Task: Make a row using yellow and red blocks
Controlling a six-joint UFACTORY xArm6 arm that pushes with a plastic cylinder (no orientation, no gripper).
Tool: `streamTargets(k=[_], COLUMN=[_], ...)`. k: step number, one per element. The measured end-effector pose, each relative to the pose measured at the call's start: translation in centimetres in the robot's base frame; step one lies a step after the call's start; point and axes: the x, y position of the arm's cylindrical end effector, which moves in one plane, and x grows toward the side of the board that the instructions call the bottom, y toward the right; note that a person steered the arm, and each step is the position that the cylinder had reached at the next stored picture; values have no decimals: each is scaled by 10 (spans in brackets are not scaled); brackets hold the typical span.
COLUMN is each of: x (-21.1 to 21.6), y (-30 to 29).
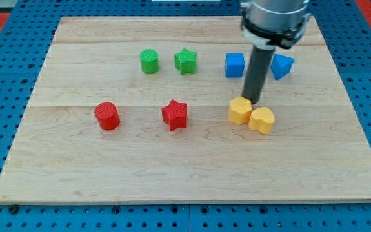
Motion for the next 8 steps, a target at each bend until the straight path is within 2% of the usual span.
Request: streamTargets(k=[1,4,5,6,7,8], x=[0,15,-13,23,109,100], y=[-27,-33,19,125,78,41])
